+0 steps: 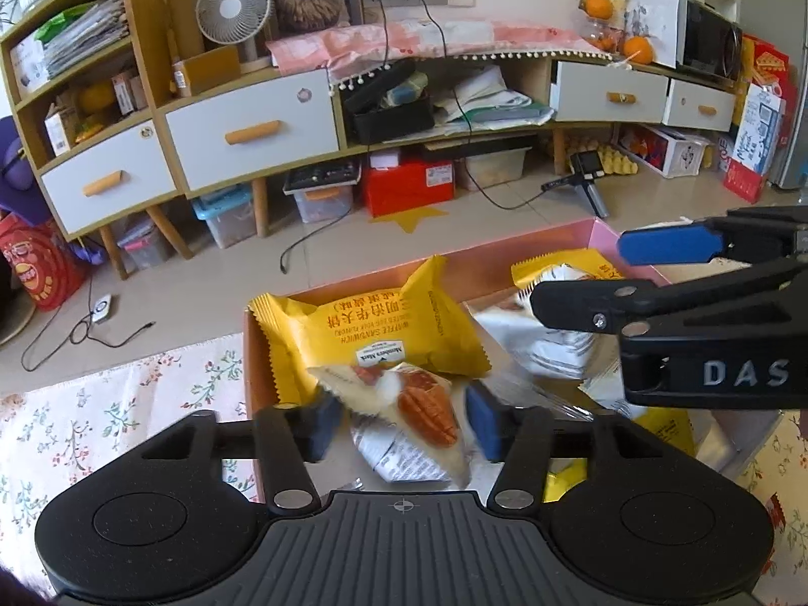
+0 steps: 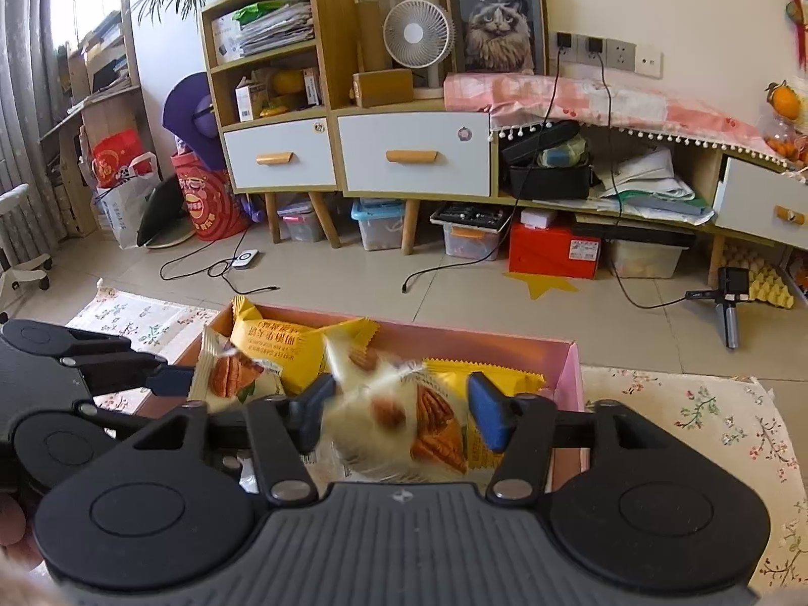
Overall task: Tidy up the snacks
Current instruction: 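Carry both pecan cookie packs into the box and open both tools, then withdraw both tools from the box toward the remaining snacks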
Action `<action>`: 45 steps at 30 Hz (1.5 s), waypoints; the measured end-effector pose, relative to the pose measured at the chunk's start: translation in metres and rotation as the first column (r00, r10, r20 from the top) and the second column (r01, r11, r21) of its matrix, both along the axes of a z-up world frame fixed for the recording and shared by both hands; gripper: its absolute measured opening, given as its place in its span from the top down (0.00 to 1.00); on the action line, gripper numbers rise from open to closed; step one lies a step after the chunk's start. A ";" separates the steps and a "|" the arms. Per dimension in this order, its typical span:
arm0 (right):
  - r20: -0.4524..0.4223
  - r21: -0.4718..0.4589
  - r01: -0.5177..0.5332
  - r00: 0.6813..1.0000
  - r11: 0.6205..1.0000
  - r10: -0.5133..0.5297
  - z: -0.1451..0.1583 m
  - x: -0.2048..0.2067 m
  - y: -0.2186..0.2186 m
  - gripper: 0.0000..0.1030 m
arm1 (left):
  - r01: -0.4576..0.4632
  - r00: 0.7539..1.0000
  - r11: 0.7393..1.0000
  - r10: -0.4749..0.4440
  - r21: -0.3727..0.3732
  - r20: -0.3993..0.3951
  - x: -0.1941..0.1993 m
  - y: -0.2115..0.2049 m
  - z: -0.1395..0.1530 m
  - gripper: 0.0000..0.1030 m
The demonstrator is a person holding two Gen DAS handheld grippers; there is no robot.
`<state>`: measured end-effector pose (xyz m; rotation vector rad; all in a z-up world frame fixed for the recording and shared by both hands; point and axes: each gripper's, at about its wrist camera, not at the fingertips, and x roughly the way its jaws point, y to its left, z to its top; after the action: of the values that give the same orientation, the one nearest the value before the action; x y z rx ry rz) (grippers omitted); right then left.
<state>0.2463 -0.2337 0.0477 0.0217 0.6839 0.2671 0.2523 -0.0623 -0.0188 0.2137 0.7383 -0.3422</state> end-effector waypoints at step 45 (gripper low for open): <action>0.018 -0.117 -0.065 0.998 0.991 0.068 0.047 -0.122 0.010 0.00 | -0.025 0.999 0.998 0.022 -0.065 -0.038 -0.167 0.064 0.034 0.05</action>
<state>0.1238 -0.2236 0.0947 -0.1151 0.6786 0.2906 0.0854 0.0022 0.0155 0.1372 0.7644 -0.3483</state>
